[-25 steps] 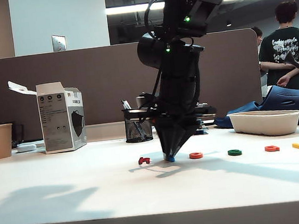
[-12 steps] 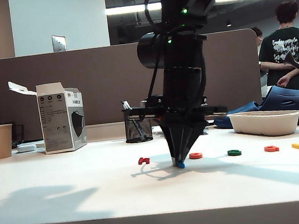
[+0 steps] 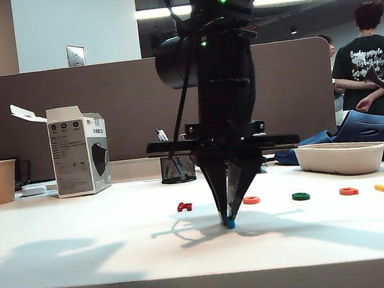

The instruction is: Select the appropriate letters from the row of letter magnets placed on the table to arrange into the word "love".

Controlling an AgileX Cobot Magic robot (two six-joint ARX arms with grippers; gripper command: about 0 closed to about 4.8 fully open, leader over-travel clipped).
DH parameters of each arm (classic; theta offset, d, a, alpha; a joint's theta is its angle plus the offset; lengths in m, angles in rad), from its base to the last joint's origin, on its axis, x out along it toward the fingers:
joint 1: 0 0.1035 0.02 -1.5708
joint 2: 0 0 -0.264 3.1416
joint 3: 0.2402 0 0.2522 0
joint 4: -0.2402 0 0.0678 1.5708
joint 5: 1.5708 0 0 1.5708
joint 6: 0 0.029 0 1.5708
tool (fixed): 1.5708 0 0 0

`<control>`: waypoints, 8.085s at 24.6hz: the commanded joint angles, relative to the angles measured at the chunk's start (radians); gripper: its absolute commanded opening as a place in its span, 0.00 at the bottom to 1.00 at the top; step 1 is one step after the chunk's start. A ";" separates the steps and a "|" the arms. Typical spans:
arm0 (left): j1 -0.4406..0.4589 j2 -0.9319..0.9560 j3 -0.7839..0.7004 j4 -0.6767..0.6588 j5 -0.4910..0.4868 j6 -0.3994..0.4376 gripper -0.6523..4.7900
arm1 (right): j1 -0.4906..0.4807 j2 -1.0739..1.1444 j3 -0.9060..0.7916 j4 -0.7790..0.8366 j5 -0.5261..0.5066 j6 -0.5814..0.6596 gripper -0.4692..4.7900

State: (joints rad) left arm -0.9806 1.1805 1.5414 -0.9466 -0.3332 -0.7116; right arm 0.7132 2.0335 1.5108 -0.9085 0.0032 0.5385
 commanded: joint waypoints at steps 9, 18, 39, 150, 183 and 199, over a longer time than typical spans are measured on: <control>-0.002 -0.003 0.002 -0.025 -0.003 0.001 0.11 | 0.006 0.010 -0.045 -0.039 -0.065 0.094 0.24; -0.002 -0.003 0.002 -0.040 0.002 0.001 0.11 | 0.009 -0.063 -0.045 -0.032 -0.019 0.093 0.36; -0.002 -0.003 0.002 -0.070 0.005 0.001 0.11 | -0.002 -0.054 -0.043 0.050 -0.006 0.089 0.38; -0.002 -0.002 0.002 -0.091 -0.049 0.004 0.11 | -0.212 0.112 0.181 -0.058 0.012 -0.237 0.13; -0.002 -0.003 0.002 -0.093 -0.045 0.005 0.11 | -0.090 -0.146 -0.367 0.022 -0.024 -0.066 0.13; -0.002 -0.003 0.002 -0.093 -0.045 0.005 0.11 | -0.105 -0.208 -0.365 0.089 0.002 -0.067 0.13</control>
State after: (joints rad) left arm -0.9802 1.1801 1.5414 -1.0439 -0.3752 -0.7109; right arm 0.6098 1.8030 1.1675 -0.7712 -0.0143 0.4671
